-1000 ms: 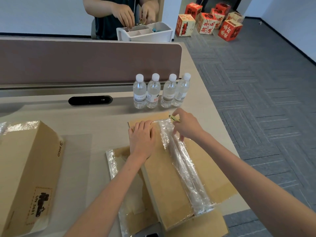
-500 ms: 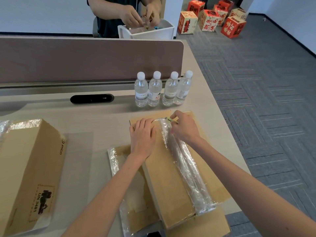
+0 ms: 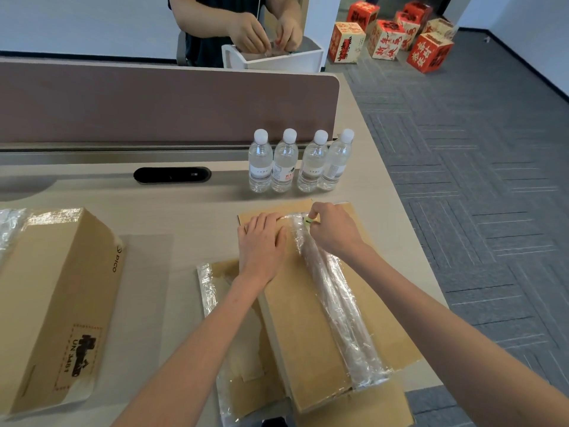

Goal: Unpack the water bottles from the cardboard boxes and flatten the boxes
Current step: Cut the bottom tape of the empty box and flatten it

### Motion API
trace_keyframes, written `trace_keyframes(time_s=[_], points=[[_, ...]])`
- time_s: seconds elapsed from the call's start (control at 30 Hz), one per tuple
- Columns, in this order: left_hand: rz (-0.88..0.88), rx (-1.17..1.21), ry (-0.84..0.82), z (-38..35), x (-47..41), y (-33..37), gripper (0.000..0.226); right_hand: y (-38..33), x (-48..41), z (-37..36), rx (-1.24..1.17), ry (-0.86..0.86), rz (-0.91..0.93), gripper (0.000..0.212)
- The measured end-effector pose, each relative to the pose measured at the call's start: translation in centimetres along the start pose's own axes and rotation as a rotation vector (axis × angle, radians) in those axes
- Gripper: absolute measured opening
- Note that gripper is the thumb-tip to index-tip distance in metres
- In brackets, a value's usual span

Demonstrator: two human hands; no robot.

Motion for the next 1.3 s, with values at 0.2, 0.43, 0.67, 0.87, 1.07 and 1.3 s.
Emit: trace_keyframes(time_s=[0.2, 0.43, 0.67, 0.87, 1.07, 1.3], points=[[0.008, -0.030, 0.012, 0.1, -0.1, 0.1, 0.032, 0.3, 0.4, 0.3, -0.006, -0.024, -0.027, 0.028], [0.010, -0.037, 0.003, -0.1, -0.1, 0.3, 0.033, 1.9, 3.7, 0.4, -0.007, -0.068, -0.082, 0.026], [-0.013, -0.055, 0.007, 0.0, -0.1, 0.5, 0.034, 2.5, 7.3, 0.1, 0.017, -0.005, -0.073, 0.034], [-0.022, -0.091, -0.022, -0.3, -0.2, 0.3, 0.034, 4.2, 9.9, 0.4, -0.004, -0.017, -0.081, 0.031], [-0.043, -0.130, -0.023, -0.2, -0.2, 0.9, 0.033, 5.8, 13.6, 0.3, 0.000, -0.041, -0.066, 0.031], [-0.074, -0.246, -0.187, -0.2, 0.9, 1.6, 0.053, 7.5, 18.1, -0.1, -0.004, -0.039, -0.076, 0.030]])
Point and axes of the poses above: each hand's wrist, its own x-axis away from the middle knuckle, its own z-axis out of the back of the hand, y = z × x, the point moved 6 cm from there along -x, towards the middle knuckle, and after that the axes turned 2 degrees about y, right-handed, at the moved point
